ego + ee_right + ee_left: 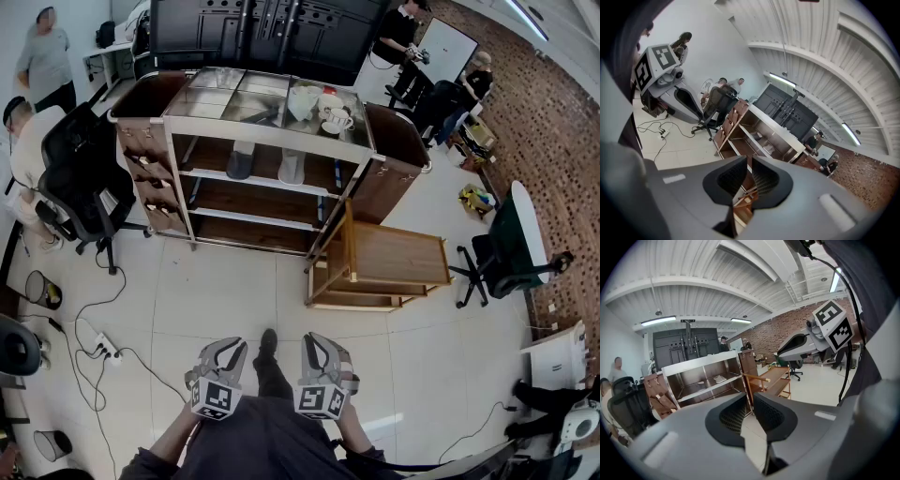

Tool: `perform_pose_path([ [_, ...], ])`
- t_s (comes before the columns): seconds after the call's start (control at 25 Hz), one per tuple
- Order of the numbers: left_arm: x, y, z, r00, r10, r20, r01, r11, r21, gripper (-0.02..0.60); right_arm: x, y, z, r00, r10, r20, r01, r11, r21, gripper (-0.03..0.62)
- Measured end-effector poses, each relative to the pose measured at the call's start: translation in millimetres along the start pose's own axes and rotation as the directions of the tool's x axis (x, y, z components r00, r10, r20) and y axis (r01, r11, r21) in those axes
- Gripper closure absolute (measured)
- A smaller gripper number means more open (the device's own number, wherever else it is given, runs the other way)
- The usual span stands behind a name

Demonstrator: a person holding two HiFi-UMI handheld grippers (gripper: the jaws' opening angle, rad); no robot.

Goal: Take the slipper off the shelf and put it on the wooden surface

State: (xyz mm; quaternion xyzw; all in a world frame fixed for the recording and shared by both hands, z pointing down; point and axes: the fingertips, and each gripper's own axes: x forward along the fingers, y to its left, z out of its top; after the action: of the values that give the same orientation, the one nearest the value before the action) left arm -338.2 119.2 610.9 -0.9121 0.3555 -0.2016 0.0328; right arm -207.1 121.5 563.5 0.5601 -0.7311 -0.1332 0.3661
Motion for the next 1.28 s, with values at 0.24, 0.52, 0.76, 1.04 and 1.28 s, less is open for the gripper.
perform_pose_path([
  [0.24, 79, 47, 13, 0.999, 0.017, -0.039, -0.017, 1.000, 0.000, 0.520, 93, -38, -23, 0.998, 0.052, -0.019, -0.053, 0.998, -0.027, 0.560],
  [0.52, 185, 114, 48, 0.998, 0.019, -0.067, -0.018, 1.000, 0.016, 0.520, 218, -96, -27, 0.996, 0.084, -0.004, -0.084, 0.990, -0.113, 0.540],
  [0.76, 242, 148, 70, 0.997, 0.044, -0.067, -0.043, 0.999, 0.008, 0.520, 341, -127, -40, 0.993, 0.117, -0.021, -0.118, 0.956, -0.268, 0.497],
  [1.04, 267, 191, 61, 0.990, 0.070, -0.124, -0.072, 0.997, -0.016, 0.522, 502, -134, -52, 0.986, 0.144, -0.080, -0.165, 0.871, -0.464, 0.457],
  [1.28, 266, 246, 48, 0.976, 0.135, -0.170, -0.142, 0.989, -0.032, 0.522, 608, -126, -75, 0.976, 0.119, -0.184, -0.209, 0.757, -0.619, 0.397],
])
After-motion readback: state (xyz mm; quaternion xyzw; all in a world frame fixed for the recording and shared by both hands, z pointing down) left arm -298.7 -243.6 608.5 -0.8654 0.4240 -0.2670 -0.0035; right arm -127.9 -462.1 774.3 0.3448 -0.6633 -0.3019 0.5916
